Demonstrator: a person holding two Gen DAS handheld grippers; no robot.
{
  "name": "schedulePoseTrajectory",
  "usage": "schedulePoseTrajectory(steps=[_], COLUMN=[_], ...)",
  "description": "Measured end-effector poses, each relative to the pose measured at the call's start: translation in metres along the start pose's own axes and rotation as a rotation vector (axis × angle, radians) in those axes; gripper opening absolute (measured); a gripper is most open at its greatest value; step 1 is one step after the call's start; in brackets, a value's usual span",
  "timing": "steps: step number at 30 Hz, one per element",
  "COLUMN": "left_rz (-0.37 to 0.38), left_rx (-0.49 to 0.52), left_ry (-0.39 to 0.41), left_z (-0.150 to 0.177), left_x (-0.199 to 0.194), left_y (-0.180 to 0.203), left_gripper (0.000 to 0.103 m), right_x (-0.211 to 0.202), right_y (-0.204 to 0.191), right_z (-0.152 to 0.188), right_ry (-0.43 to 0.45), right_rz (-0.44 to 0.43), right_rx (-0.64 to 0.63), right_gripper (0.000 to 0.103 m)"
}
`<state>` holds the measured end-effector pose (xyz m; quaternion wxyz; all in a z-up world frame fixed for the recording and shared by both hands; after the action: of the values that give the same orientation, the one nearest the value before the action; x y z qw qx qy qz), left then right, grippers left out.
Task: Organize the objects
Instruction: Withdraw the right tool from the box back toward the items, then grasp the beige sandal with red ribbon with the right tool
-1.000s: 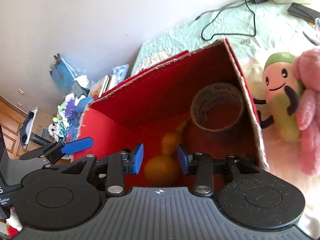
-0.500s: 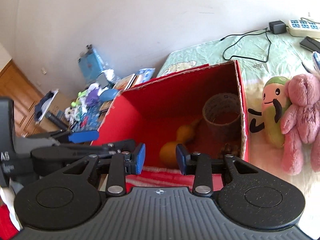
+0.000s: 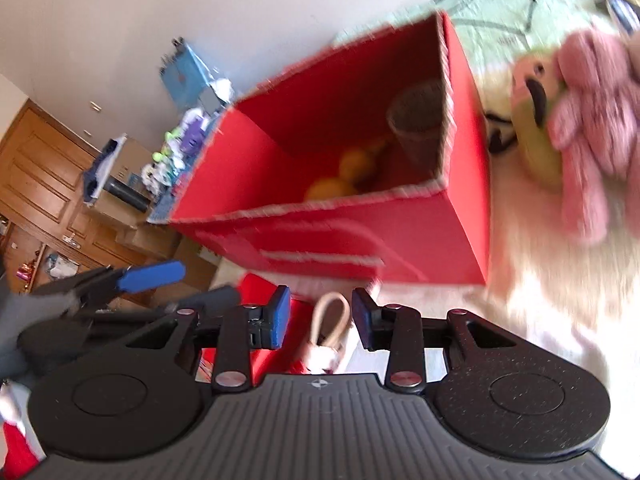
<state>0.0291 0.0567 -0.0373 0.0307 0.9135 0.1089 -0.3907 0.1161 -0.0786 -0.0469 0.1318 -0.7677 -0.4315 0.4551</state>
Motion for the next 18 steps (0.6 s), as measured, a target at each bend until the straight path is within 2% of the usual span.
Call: schedulePoseTrajectory(steps=[3,8,10,12,15,18], left_rz=[0.041,0.096,0.098,0.110,0.126,0.123], left_rx=[0.014,0.004,0.005,0.000,-0.006,-0.004], left_ry=[-0.029,-0.075,-0.090,-0.115,-0.141,-0.156], left_z=[0.018,0.042,0.050,0.056,0.064,0.072], left_x=[0.001,0.007,0.012,0.017,0.026,0.034], left_y=[0.013,0.028,0.032,0.037,0.040,0.042], left_gripper=[0.066,0.064,0.064,0.056,0.052,0.050], right_x=[0.010,0.022,0.025,0.028,0.032,0.036], right_y=[0.006,0.009,0.007,0.004,0.002,-0.003], right_z=[0.013,0.029,0.032,0.034,0.037,0.039], right_ry=[-0.053,-0.129,-0.138,-0.141,-0.155,-0.167], right_rz=[0.008,-0.024,-0.024,-0.016,-0.014,-0.019], right_rx=[0.033,0.123,0.130,0.123,0.130,0.127], right_gripper=[0.039,0.043,0.043,0.048,0.050,0.050])
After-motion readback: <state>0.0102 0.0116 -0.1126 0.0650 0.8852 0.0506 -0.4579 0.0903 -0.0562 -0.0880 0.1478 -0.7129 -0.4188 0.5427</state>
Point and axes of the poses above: each gripper's, at about its wrist camera, not at the fingertips, and x roughly the way its jaws point, y to its right, z to its underside, the point moved 7 cm from there along x, roughly the way its jaws point, and after that the axes turned 8 degrees about y, right-handed, at the moved point
